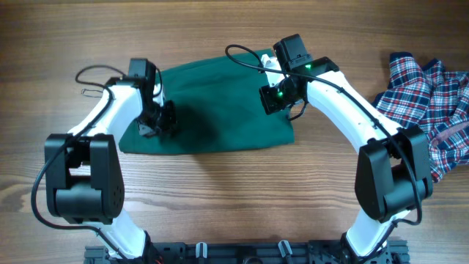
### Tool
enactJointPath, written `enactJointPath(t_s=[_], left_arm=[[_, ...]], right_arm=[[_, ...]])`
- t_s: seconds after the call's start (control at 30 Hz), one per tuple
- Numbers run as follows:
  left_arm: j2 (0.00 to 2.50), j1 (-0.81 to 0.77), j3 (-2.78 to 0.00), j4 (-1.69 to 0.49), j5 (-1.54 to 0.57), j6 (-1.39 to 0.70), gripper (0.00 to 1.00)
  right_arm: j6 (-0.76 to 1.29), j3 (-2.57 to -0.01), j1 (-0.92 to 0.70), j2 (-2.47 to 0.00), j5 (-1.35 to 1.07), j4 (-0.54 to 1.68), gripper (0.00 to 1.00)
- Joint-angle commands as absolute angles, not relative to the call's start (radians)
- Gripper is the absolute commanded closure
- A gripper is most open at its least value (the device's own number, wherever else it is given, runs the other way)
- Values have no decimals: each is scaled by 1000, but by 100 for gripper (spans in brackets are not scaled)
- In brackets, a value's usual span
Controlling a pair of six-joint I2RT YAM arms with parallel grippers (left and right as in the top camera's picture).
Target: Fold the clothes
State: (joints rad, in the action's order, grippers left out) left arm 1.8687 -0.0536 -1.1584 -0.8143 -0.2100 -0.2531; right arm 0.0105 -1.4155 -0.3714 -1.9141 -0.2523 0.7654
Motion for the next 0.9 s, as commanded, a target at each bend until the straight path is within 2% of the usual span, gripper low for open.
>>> enactJointPath(t_s=[0.0,0.13,0.33,0.47,0.6,0.67,0.7,0.73,0.77,0.8,0.87], left_arm=[[1868,-52,-1075,-773,-179,-331,96],[1868,-52,-1058,-781,-113,-357,96],[1868,-52,-1058,-789,-110,-357,96],[1866,-52,-1073,-782,-122,-356,95],[1806,-52,-1188,-879,-123,-356,94],[1755,-52,-1237,-923,-122,-356,87],[1728,-51,-1248,-934,-122,-356,76],[1694,-40,-1250,-941,-122,-377,60],[1658,-2,-1250,-953,-123,-434,48],[1647,38,-1250,-962,-136,-459,43],[1650,128,-1249,-984,-227,-461,36]], right_arm=[[86,-1394,-373,-1999,-195,732,96],[131,-1394,-372,-2125,-121,737,96],[198,-1395,-329,-2135,76,798,96],[179,-1395,-295,-2093,3,805,96],[153,-1395,-287,-1895,-123,806,96],[153,-1395,-287,-1810,-132,806,93],[153,-1395,-287,-1776,-135,807,89],[153,-1395,-287,-1735,-139,810,75],[157,-1395,-287,-1682,-151,816,52],[157,-1395,-287,-1653,-169,818,43],[157,-1395,-287,-1593,-194,821,35]])
